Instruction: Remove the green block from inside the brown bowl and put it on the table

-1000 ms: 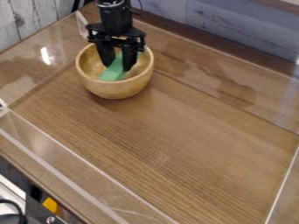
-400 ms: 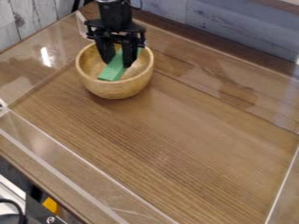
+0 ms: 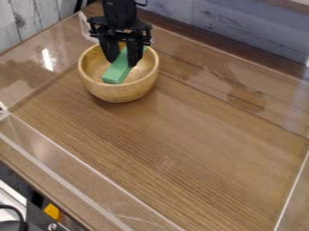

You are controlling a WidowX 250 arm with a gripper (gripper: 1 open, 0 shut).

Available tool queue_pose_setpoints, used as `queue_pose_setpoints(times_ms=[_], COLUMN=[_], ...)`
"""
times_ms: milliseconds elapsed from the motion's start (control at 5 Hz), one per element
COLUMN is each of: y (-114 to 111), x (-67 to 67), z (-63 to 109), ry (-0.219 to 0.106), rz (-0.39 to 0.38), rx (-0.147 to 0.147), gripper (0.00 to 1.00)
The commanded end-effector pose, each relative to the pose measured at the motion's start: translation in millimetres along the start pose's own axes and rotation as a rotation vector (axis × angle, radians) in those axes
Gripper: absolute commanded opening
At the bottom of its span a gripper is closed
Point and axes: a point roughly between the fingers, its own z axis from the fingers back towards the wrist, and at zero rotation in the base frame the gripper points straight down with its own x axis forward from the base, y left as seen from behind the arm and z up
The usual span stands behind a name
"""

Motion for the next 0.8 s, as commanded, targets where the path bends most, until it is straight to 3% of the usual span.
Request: queue_pose_setpoints(times_ms=[0, 600], y=[-5.7, -16.3], x=[4.0, 1.2], z=[32.3, 49.5], ry=[-0.090, -0.117], rz=[-0.013, -0.043], rx=[0.012, 0.012], gripper=[0.00, 0.00])
